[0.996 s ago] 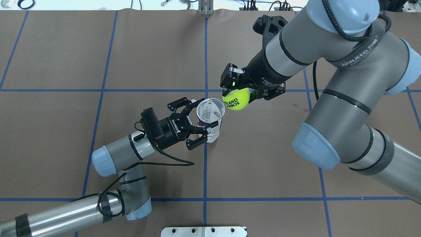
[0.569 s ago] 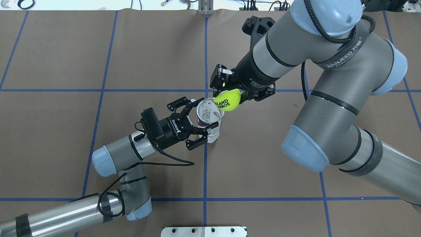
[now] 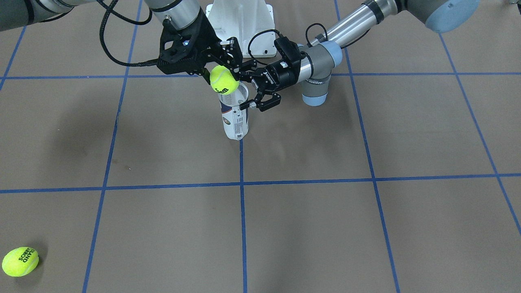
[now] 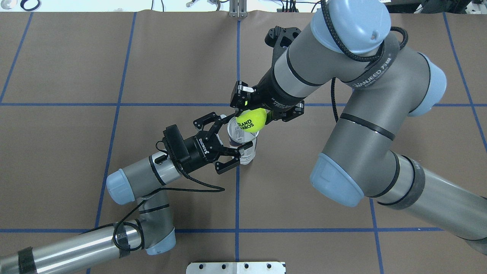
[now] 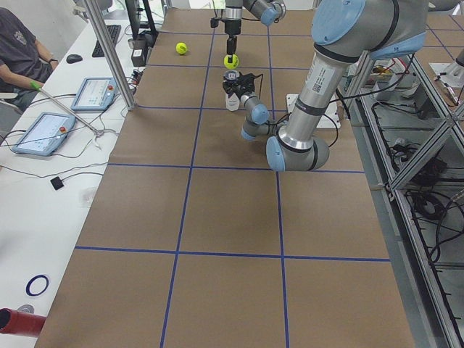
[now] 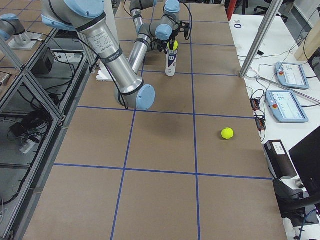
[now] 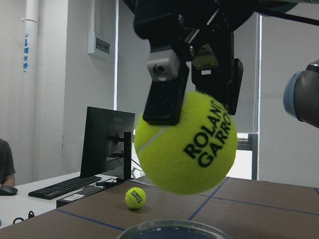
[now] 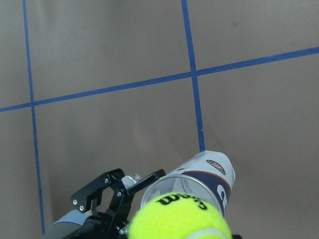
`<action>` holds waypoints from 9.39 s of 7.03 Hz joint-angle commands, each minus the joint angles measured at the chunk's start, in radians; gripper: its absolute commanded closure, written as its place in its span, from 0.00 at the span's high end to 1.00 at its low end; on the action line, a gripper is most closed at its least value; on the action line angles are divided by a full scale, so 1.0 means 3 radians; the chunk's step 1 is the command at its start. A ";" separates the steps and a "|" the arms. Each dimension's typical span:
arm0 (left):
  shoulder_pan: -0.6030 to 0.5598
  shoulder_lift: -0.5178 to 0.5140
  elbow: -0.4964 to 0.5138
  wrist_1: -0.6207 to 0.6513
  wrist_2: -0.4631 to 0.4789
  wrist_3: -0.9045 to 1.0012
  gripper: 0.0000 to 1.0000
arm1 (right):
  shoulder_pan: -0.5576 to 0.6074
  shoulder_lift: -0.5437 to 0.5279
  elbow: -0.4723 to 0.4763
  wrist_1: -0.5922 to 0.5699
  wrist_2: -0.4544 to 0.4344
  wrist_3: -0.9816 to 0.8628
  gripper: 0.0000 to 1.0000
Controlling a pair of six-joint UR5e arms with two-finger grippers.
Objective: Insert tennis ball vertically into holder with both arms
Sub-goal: 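Open the right gripper to drop the ball into the can, then move the right gripper to the farther tennis ball and grasp it, then carry the second tennis ball with the right gripper over the can, then open the right gripper to drop the second ball into the can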
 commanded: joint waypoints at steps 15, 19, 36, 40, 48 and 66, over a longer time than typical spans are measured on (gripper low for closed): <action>0.0000 0.0005 0.0002 0.0000 0.0000 0.0000 0.87 | 0.0062 -0.0105 -0.0038 -0.0019 -0.0102 -0.0014 0.98; 0.0000 0.0010 -0.0003 -0.0005 -0.0005 0.0000 0.87 | 0.0890 -0.0694 -0.0520 0.0021 0.0037 -0.1314 0.98; 0.0000 0.0051 -0.0024 -0.0046 -0.0005 0.0000 0.88 | 0.1445 -0.0198 -0.3653 0.2134 -0.0649 -0.1829 0.00; 0.0000 0.0041 -0.0024 -0.0041 0.0000 0.0000 0.88 | 0.1476 -0.0336 -0.2059 0.0712 -0.0333 -0.1723 0.00; 0.0000 0.0041 -0.0024 -0.0041 0.0046 0.0000 0.82 | 0.0091 0.0000 0.0263 -0.0505 -0.0091 0.0531 0.00; 0.0000 0.0057 -0.0024 -0.0046 0.0066 0.0000 0.86 | -0.0227 0.0369 -0.0289 -0.0408 -0.0331 0.0594 0.97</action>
